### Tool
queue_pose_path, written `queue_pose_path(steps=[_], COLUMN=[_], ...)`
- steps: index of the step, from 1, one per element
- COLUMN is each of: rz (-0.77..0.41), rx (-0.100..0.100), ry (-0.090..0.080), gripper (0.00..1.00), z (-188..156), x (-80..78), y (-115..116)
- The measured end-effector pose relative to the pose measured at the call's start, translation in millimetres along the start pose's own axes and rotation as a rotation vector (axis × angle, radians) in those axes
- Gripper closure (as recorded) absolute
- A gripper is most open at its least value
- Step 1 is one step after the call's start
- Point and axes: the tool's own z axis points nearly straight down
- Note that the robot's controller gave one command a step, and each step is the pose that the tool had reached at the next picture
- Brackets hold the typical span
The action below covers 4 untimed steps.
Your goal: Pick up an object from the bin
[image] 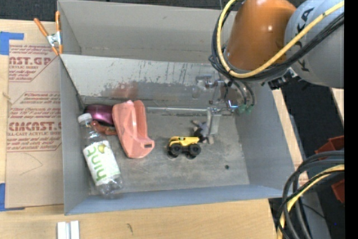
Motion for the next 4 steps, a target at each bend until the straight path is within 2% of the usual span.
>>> queue_pose_path(steps=[1, 2, 3, 4], rz=[0.000, 0.000, 0.017, -0.074], rx=[0.000, 0.000, -0.001, 0.001], ry=[0.000, -0.006, 0.003, 0.000], gripper=[0.00, 0.00, 0.00, 0.00], z=[0, 47, 96, 124], x=[0.0, 12.4, 51.3, 29.8], y=[0, -6, -15, -10])
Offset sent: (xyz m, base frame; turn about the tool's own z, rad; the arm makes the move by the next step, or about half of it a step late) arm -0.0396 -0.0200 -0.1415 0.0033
